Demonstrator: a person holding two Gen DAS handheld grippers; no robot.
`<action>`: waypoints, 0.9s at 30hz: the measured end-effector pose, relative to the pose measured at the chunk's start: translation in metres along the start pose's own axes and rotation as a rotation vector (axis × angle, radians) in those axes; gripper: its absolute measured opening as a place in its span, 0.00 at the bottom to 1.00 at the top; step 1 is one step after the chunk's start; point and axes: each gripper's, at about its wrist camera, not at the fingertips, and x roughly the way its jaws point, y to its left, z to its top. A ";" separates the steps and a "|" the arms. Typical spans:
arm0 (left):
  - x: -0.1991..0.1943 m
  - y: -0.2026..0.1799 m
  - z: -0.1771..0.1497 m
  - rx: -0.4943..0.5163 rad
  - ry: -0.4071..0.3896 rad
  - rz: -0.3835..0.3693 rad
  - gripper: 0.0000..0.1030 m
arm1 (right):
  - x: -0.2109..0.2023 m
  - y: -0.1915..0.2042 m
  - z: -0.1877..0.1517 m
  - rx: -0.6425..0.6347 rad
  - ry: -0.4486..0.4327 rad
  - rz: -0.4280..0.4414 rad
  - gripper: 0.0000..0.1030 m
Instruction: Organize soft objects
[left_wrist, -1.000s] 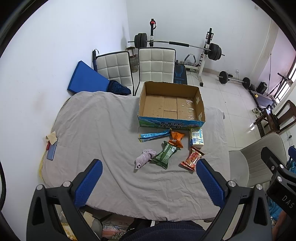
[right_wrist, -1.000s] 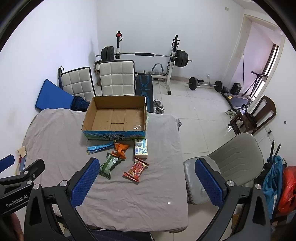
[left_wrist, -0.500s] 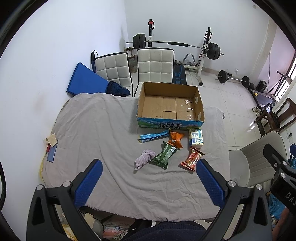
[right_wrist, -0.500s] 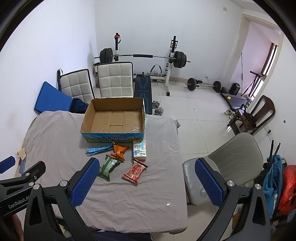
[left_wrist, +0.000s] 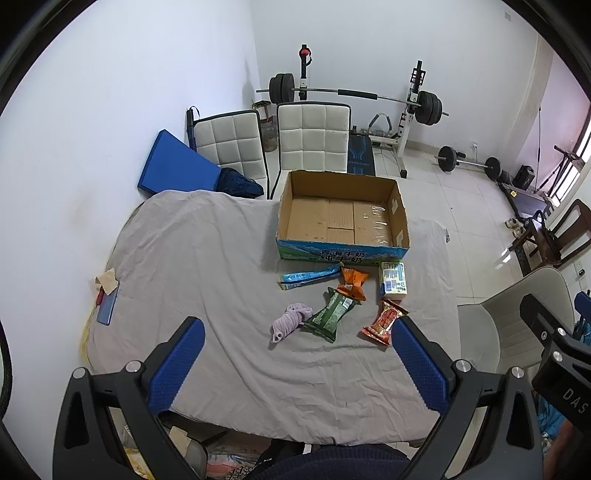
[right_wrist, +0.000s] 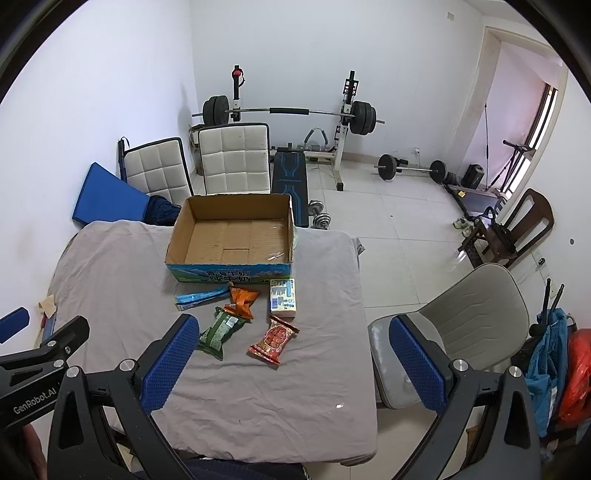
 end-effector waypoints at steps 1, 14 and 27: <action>0.000 0.000 0.000 0.001 0.000 0.000 1.00 | 0.001 0.001 -0.001 0.000 0.000 0.001 1.00; -0.006 0.002 -0.003 -0.002 -0.013 0.007 1.00 | -0.001 0.000 -0.008 0.002 0.002 0.016 1.00; -0.009 0.004 -0.005 -0.005 -0.008 0.003 1.00 | -0.004 0.000 -0.008 0.002 0.002 0.016 1.00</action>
